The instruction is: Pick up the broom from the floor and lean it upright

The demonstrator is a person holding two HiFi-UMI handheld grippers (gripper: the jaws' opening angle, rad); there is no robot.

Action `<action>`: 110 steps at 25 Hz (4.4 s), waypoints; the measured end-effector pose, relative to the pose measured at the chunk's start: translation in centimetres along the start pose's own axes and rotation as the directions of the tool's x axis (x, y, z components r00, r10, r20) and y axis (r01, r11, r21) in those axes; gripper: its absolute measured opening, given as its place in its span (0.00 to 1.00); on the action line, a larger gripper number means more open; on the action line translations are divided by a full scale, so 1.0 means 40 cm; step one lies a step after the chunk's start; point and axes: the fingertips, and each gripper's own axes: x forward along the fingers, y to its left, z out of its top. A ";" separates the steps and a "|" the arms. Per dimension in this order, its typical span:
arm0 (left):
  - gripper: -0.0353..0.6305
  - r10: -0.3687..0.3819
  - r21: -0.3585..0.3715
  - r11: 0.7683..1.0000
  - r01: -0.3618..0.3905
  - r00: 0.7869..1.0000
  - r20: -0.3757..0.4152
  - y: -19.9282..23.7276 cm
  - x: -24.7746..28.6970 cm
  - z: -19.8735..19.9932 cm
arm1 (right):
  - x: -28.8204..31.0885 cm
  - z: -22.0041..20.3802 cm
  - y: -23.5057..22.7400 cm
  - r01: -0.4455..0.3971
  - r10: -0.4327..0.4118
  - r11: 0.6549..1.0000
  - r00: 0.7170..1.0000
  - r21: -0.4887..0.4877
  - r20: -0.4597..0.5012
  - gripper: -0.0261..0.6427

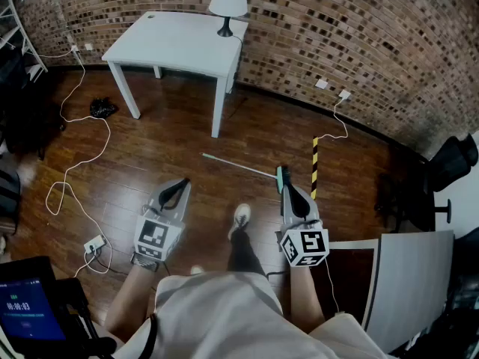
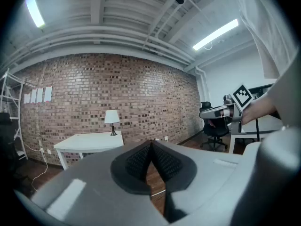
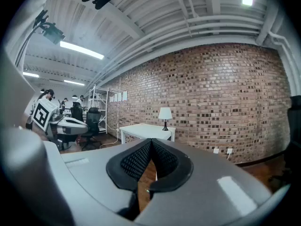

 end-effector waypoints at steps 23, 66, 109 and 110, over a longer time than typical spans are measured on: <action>0.05 0.113 -0.027 0.993 -0.115 0.990 -0.091 0.248 0.763 0.069 | 0.723 0.123 -0.462 -0.193 0.191 0.979 0.981 -0.065 -0.025 0.06; 0.05 -0.070 -0.288 0.953 -0.094 0.857 -0.510 0.312 0.905 -1.414 | 1.336 -1.747 -0.247 -0.736 0.213 0.661 0.374 -0.149 -0.903 0.22; 0.05 -0.068 -0.239 0.969 -0.055 0.878 -0.474 0.296 0.847 -1.555 | 1.482 -2.159 -0.205 -0.781 0.048 0.565 0.352 -0.265 -0.935 0.17; 0.05 -0.067 -0.236 0.970 -0.051 0.883 -0.464 0.305 0.861 -1.524 | 1.483 -2.117 -0.207 -0.772 0.056 0.576 0.368 -0.271 -0.928 0.17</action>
